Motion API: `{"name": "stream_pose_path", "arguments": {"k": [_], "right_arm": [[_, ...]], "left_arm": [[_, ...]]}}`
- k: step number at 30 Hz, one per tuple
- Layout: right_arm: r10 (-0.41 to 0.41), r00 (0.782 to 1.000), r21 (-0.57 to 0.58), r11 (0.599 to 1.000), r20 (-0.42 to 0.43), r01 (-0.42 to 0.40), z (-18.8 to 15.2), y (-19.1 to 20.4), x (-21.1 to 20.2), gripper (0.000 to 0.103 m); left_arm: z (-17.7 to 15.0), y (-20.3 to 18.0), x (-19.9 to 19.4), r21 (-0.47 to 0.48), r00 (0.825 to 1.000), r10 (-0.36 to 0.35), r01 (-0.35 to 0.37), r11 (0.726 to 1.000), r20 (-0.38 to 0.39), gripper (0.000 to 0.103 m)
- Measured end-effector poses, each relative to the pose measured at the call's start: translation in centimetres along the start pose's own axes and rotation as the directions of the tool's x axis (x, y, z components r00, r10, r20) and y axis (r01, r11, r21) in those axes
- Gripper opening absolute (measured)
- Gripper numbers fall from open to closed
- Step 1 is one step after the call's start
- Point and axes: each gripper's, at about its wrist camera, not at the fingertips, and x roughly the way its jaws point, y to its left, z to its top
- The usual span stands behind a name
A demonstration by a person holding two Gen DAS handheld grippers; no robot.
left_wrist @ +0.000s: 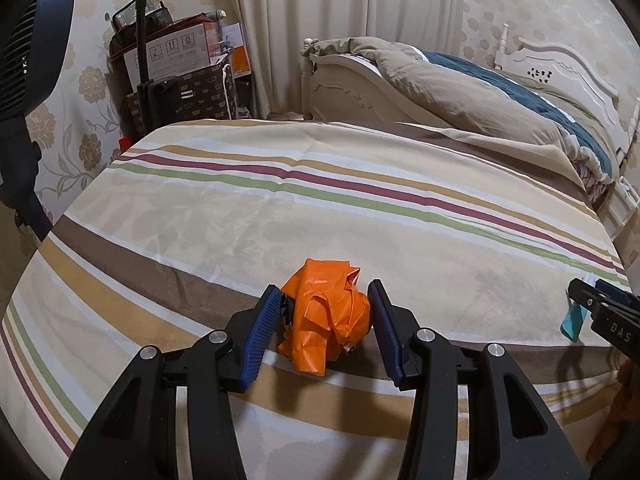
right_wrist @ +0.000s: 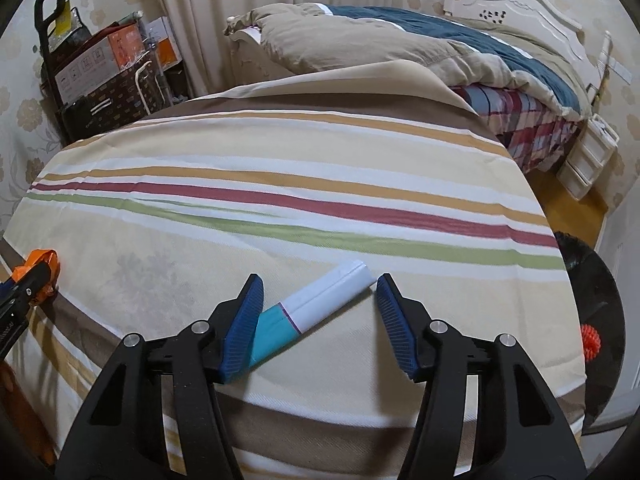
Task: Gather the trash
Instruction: 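Close the right tool on the white-and-teal tube while the left holds the bag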
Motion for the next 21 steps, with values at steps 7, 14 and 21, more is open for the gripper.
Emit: {"name": "stream_pose_path", "arguments": {"k": [7,14,21], "right_arm": [[0.004,1.000,0.032,0.999,0.022,-0.004,-0.9,-1.0,-1.4,0.059],[0.001,1.000,0.074,0.997,0.019,-0.002,-2.0,-2.5,-2.8,0.059],[-0.094,0.995,0.053,0.994,-0.016,0.095,-2.2,-3.0,-1.6,0.058]], "left_arm": [[-0.2,-0.2,-0.2,0.003,1.000,-0.004,0.004,1.000,0.000,0.048],[-0.3,-0.5,-0.3,0.004,1.000,-0.004,0.004,1.000,0.001,0.048],[-0.4,-0.6,-0.3,0.004,1.000,-0.006,0.006,1.000,0.000,0.048]]}}
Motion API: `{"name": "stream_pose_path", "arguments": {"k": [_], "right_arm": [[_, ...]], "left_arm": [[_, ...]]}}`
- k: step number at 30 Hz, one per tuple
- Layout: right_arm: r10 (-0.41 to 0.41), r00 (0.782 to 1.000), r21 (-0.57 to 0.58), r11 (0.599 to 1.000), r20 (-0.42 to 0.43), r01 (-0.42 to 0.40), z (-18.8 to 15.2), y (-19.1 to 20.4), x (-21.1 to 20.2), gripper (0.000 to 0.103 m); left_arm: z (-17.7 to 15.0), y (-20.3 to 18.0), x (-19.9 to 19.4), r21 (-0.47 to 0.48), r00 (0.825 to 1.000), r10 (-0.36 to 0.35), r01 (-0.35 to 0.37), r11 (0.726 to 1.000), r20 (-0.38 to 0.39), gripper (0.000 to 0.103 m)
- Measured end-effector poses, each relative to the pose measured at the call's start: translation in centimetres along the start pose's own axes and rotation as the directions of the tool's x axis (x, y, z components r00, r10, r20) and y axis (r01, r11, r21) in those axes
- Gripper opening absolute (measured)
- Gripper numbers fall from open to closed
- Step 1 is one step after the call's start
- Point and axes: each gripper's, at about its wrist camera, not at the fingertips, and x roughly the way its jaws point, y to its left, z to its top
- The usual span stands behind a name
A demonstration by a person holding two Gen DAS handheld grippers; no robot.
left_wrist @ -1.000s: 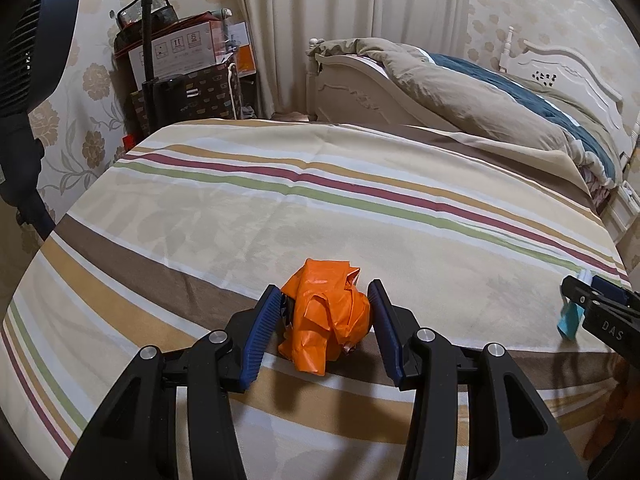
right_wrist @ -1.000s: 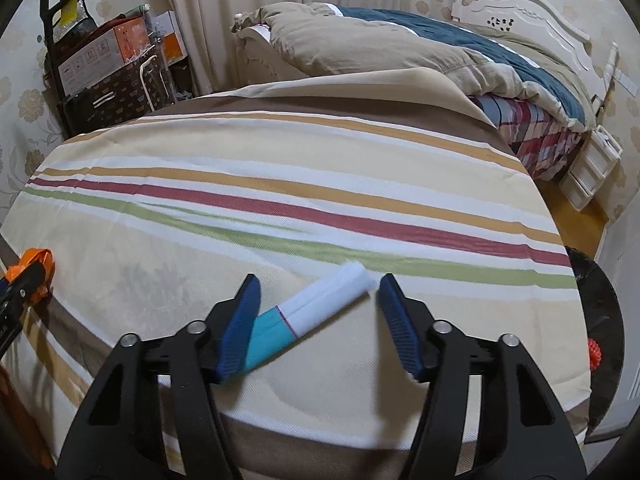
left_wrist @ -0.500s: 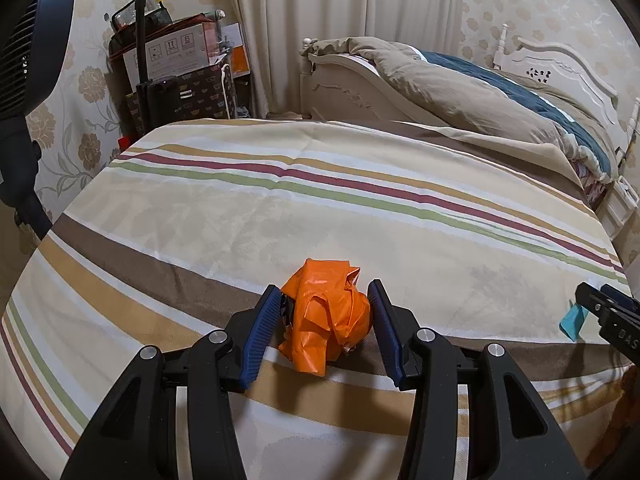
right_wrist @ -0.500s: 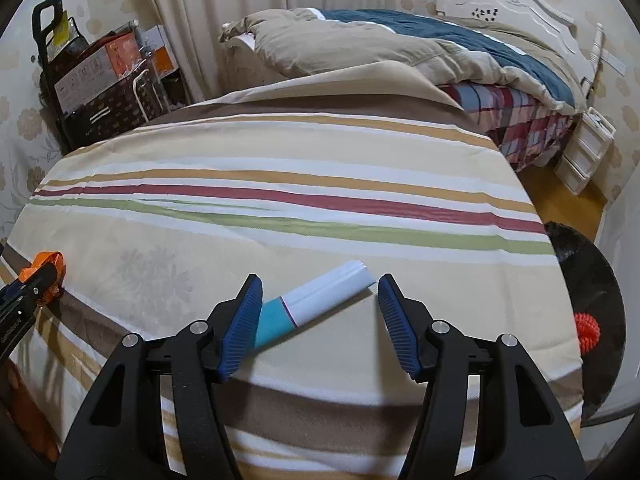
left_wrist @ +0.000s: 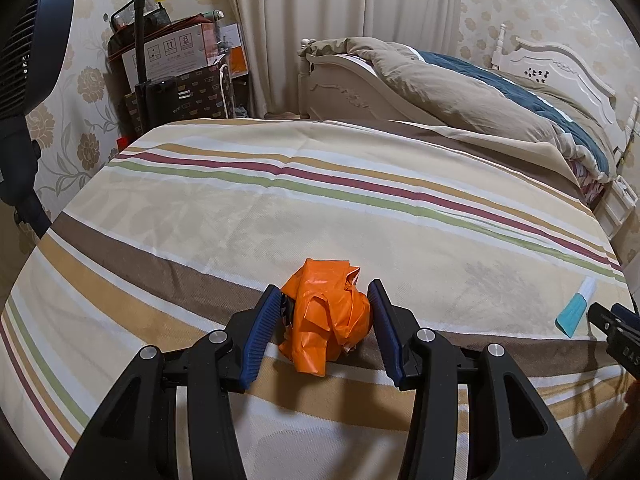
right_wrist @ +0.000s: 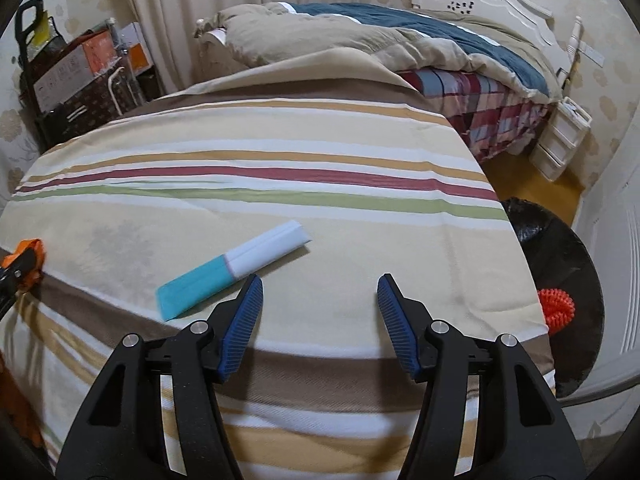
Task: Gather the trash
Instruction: 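Close the right tool on the white-and-teal tube while the left holds the bag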
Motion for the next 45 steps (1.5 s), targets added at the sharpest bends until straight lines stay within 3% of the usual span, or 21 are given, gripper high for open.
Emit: {"name": "stream_pose_path", "arguments": {"k": [10,18,25,27,32,34,45], "right_arm": [[-0.001,1.000,-0.001,1.000,0.019,0.001,2.9,0.4,2.3,0.058],[0.039,0.997,0.020,0.999,0.068,-0.040,2.9,1.7,0.3,0.058],[0.121,0.993,-0.021,0.992,0.005,-0.121,1.5,4.5,0.5,0.058],[0.127,0.992,-0.037,0.991,-0.009,-0.127,1.1,5.0,0.6,0.055],[0.115,0.993,-0.043,0.992,-0.010,-0.115,0.9,4.3,0.2,0.027],[0.124,0.992,-0.039,0.991,-0.012,-0.124,0.8,3.8,0.1,0.022],[0.160,0.987,-0.039,0.986,-0.002,-0.159,-0.1,1.8,-0.7,0.020]], "left_arm": [[0.0,0.0,0.0,0.000,1.000,0.000,0.000,1.000,0.000,0.048],[-0.2,-0.2,-0.1,0.004,1.000,-0.002,0.002,1.000,0.002,0.048],[-0.3,-0.2,-0.1,-0.002,1.000,-0.007,0.007,1.000,0.001,0.048],[-0.3,-0.4,-0.2,0.000,1.000,-0.013,0.013,1.000,0.001,0.048],[-0.2,-0.6,-0.3,0.004,1.000,-0.023,0.023,1.000,0.000,0.048],[-0.3,-0.8,-0.3,0.004,1.000,-0.028,0.028,1.000,0.000,0.048],[-0.9,-2.4,-1.1,0.012,0.999,-0.052,0.052,0.999,0.010,0.047]]}}
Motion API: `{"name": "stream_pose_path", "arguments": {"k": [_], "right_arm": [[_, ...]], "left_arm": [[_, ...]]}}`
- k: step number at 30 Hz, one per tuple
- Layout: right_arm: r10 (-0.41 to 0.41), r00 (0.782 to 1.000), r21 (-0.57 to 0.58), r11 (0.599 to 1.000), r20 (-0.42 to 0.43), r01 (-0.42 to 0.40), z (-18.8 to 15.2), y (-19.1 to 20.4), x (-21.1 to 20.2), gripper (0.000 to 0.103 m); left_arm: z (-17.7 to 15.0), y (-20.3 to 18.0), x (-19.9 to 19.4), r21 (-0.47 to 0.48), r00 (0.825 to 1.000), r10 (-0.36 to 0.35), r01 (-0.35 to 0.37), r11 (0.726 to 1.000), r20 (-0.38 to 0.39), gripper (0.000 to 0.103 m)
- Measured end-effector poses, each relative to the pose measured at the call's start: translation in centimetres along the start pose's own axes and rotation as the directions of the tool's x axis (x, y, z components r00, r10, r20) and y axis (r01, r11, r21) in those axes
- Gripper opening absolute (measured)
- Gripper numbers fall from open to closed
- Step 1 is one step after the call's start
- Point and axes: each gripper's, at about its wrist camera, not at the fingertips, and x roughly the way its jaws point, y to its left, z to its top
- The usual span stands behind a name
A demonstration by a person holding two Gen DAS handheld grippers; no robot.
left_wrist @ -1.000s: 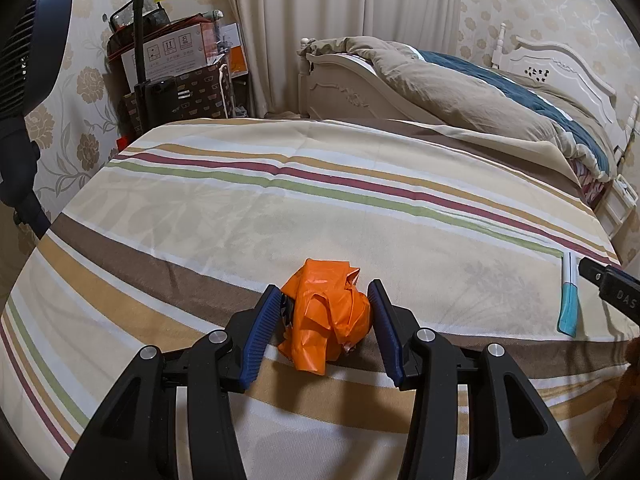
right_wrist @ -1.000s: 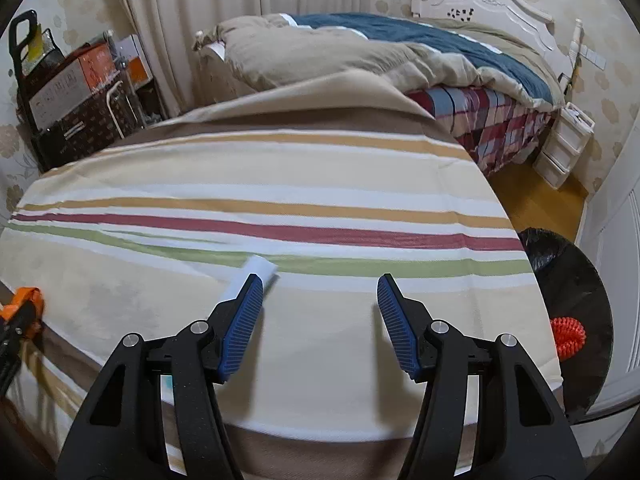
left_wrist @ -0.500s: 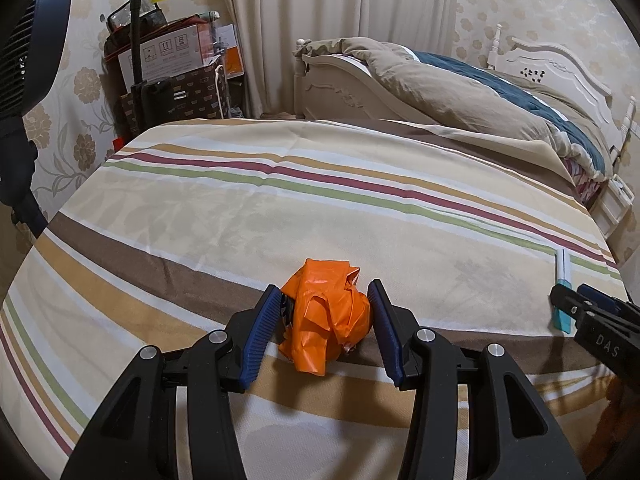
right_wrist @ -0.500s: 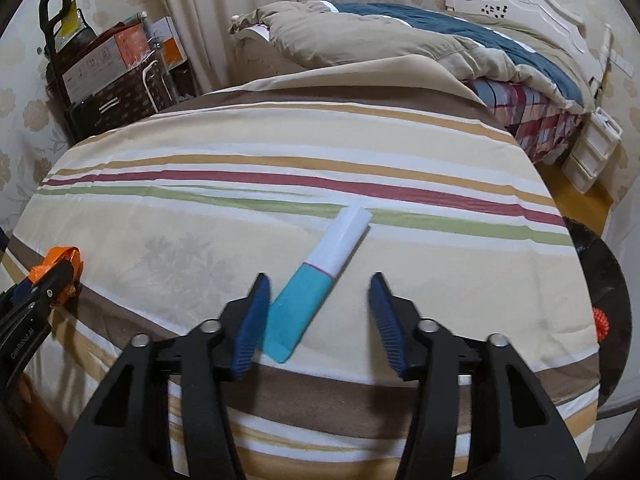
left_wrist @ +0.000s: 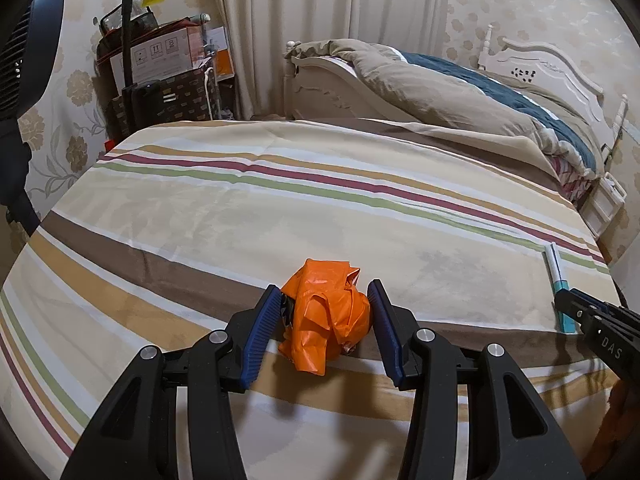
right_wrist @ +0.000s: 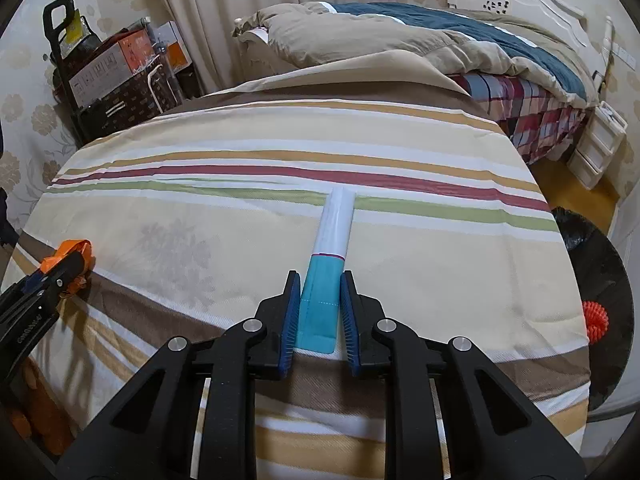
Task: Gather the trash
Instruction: 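Close the right tool on the white-and-teal tube while the left holds the bag, then carry the orange bag and white-and-teal tube with both tools over the bin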
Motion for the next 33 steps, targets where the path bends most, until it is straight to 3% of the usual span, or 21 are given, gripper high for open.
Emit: {"name": "stream_pose_path", "arguments": {"k": [19,33], "right_arm": [[-0.021,0.995,0.008,1.000,0.098,0.020,-2.4,-4.9,-5.3,0.020],[-0.101,0.981,0.145,0.987,0.166,0.077,-3.9,-14.3,-8.7,0.020]], "left_arm": [[-1.6,-7.5,-3.1,0.091,0.994,-0.106,0.103,0.990,0.029,0.047],[-2.1,-18.3,-5.2,0.245,0.973,-0.226,0.208,0.947,0.048,0.047]]}}
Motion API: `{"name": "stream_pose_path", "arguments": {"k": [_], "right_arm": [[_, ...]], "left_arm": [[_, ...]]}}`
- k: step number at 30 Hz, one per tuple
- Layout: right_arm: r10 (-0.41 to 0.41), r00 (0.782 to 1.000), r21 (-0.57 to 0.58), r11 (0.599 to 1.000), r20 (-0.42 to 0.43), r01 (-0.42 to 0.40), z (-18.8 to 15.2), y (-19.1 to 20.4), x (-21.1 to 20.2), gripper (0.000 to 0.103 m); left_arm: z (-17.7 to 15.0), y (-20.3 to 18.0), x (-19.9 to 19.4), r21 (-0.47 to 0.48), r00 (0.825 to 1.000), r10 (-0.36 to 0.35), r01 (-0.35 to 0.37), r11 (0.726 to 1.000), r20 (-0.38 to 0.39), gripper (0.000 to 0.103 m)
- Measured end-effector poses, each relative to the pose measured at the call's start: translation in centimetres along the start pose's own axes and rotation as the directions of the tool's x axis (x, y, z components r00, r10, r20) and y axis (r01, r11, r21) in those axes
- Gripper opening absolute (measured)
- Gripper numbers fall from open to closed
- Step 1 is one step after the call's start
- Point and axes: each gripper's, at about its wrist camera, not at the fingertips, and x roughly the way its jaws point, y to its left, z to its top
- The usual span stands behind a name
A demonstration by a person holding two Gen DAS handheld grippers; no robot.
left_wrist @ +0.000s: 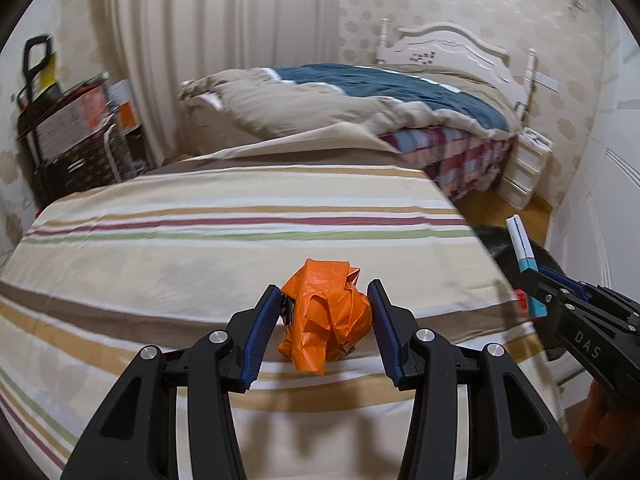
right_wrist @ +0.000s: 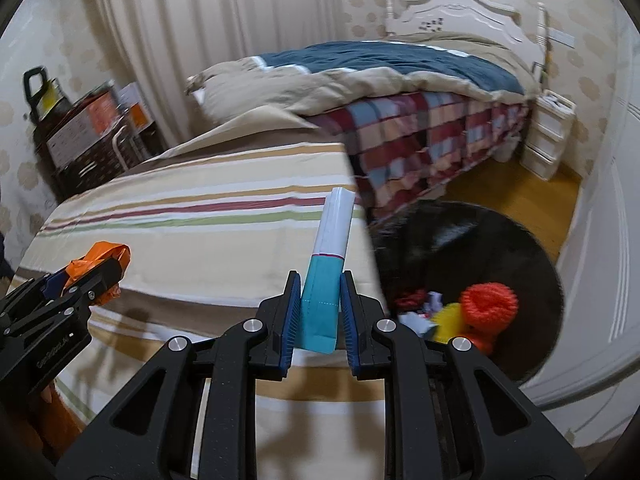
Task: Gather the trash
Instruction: 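Carry the orange bag and white-and-teal tube with both tools over the bin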
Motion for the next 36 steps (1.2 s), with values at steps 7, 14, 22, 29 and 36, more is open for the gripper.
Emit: {"name": "stream_pose_path", "arguments": {"k": [7,14,22,29,36], "right_arm": [[-0.072,0.997,0.066,0.995,0.018,0.071,0.4,-5.6,-0.3,0.020],[-0.129,0.992,0.125,0.984,0.013,0.126,0.7,-10.5,0.3,0.020],[-0.155,0.988,0.169,0.973,-0.014,0.155,0.7,-13.8,1.7,0.020],[-0.166,0.985,0.191,0.967,-0.041,0.171,0.3,-15.7,2.9,0.021],[-0.174,0.983,0.202,0.962,-0.055,0.182,0.2,-16.6,3.6,0.021]], "left_arm": [[0.9,-6.1,1.2,0.088,0.997,-0.073,0.073,0.993,0.001,0.047],[2.0,-11.4,2.8,0.165,0.991,-0.132,0.129,0.978,0.007,0.047],[3.1,-15.7,5.2,0.208,0.987,-0.161,0.158,0.965,-0.004,0.047],[3.0,-18.2,7.4,0.241,0.986,-0.159,0.164,0.956,-0.039,0.047],[3.1,-19.1,8.3,0.244,0.986,-0.154,0.164,0.956,-0.059,0.048]]}}
